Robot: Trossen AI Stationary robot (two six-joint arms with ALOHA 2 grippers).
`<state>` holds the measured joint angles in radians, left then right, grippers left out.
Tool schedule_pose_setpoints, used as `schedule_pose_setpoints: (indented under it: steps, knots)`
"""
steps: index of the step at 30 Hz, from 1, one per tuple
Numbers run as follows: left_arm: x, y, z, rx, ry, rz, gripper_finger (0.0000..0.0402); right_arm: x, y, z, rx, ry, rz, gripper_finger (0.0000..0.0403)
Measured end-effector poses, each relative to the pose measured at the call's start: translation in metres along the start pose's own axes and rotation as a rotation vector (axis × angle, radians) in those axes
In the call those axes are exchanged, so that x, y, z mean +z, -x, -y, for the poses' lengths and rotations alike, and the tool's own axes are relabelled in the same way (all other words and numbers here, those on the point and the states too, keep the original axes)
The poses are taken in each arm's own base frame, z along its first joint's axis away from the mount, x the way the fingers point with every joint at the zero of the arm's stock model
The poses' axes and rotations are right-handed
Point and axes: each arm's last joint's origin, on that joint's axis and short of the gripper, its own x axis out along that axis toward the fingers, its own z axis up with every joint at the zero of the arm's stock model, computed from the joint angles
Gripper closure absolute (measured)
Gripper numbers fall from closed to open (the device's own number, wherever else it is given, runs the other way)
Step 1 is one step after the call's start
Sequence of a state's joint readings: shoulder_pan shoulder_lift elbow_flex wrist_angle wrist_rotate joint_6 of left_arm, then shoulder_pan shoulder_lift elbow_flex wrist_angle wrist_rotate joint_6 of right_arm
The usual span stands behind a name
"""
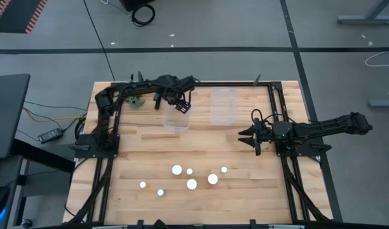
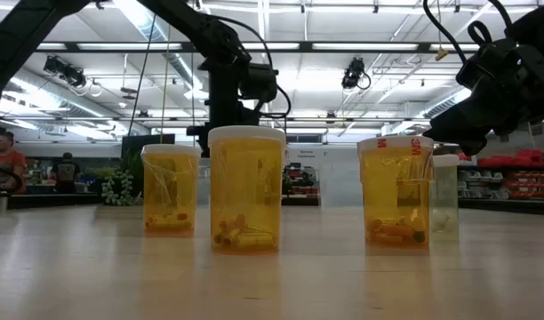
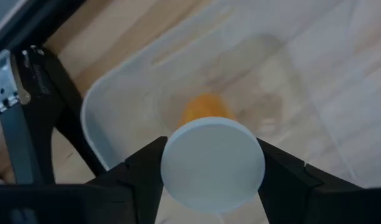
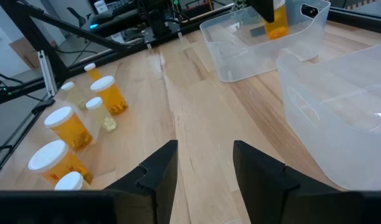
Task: Pick and place medicine bottles into bin by pill shape (circle, oval)
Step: Put the big orange pill bottle in the left transparent bin
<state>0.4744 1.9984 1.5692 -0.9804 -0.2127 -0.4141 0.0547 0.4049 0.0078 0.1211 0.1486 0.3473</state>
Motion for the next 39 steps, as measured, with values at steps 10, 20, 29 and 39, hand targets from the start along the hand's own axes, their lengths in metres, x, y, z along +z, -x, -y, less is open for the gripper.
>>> schedule_pose_setpoints:
  steps: [10, 20, 29, 39]
  knots:
    - [-0.0016, -0.0069, 0.0007, 0.015, -0.011, -0.034, 0.0181, -0.0001, 0.0000, 0.0000, 0.000, 0.000, -0.001, 0.0242]
    - [-0.0018, -0.0069, 0.0007, 0.016, -0.025, -0.036, 0.0151, -0.0001, 0.0000, 0.0000, 0.000, 0.000, -0.001, 0.0242]
    - [-0.0022, -0.0068, -0.0008, 0.055, -0.069, -0.030, 0.0143, -0.0001, 0.0000, 0.0000, 0.000, 0.000, -0.001, 0.0242]
    - [-0.0026, -0.0065, -0.0023, 0.107, -0.137, -0.022, 0.0143, 0.0000, 0.0000, 0.0000, 0.000, 0.000, 0.000, 0.0242]
